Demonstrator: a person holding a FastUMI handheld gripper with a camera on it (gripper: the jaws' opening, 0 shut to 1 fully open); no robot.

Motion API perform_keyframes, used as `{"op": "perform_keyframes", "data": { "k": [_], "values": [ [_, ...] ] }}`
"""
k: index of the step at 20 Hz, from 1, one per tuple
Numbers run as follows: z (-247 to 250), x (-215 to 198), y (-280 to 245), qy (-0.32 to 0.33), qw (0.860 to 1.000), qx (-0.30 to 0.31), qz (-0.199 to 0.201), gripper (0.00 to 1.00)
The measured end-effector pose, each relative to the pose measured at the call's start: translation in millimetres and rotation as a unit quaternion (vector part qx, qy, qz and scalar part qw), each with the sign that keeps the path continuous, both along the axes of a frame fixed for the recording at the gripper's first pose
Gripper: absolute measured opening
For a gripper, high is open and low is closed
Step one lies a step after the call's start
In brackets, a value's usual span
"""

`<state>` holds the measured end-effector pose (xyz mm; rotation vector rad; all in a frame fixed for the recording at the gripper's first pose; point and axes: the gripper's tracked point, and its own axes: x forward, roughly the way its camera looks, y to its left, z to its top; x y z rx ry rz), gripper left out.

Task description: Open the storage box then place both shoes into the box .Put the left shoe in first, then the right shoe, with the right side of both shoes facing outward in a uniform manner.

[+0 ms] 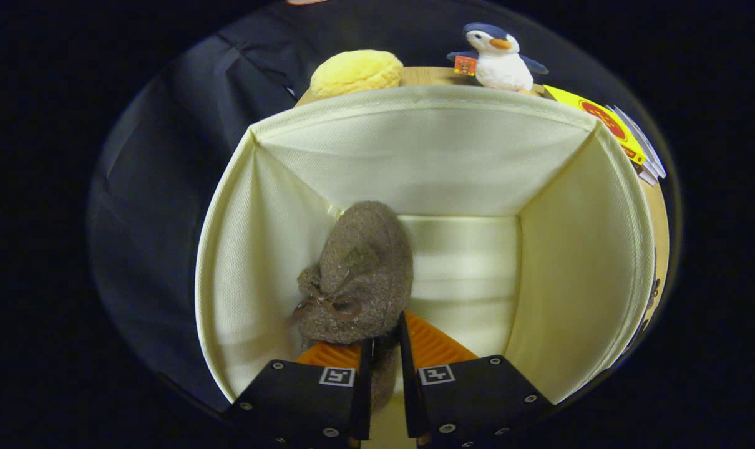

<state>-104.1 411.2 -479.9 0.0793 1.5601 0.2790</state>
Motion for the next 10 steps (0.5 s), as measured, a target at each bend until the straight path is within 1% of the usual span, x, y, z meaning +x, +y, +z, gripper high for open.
{"op": "perform_keyframes", "data": {
  "k": [1,3,5,6,7,8,10],
  "values": [
    [7,-2,0,0.001,1.000,0.010,-0.001,0.28],
    [25,0,1,-0.006,0.999,0.043,0.000,0.36],
    [51,-4,4,-0.009,0.996,0.091,0.006,0.45],
    [65,-3,2,-0.017,0.993,0.114,0.007,0.49],
    [78,0,-2,-0.030,0.991,0.130,0.008,0.56],
    [91,3,-11,-0.046,0.989,0.143,0.012,0.59],
    [113,9,-30,-0.080,0.984,0.161,0.018,0.69]
  ]
}}
